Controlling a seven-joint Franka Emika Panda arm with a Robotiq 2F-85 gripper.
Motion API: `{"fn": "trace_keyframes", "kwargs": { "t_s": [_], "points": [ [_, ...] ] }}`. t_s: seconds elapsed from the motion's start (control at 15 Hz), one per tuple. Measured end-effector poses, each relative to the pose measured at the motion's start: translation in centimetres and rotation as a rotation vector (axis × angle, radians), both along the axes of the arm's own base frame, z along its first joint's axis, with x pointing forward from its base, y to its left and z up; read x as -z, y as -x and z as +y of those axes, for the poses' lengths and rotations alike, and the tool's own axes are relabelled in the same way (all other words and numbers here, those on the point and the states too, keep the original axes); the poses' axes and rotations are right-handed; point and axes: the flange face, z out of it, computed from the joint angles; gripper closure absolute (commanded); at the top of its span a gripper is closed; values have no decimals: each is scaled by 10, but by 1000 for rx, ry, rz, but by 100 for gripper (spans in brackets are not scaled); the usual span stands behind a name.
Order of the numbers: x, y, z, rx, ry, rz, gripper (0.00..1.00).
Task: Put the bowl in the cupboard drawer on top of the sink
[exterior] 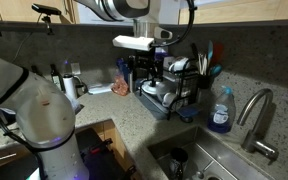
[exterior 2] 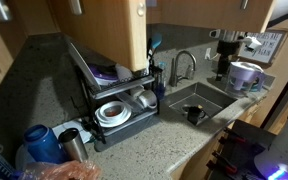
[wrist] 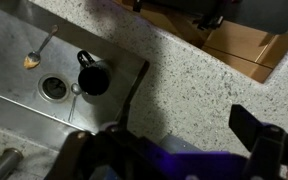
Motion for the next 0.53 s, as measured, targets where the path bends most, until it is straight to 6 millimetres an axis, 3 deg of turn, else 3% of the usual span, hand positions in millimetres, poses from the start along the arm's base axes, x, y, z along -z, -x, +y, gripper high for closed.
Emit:
{"fn": "trace_keyframes", "kwargs": {
  "t_s": [0.53],
  "points": [
    [52, 8, -13, 173, 33, -40, 0]
  ]
}}
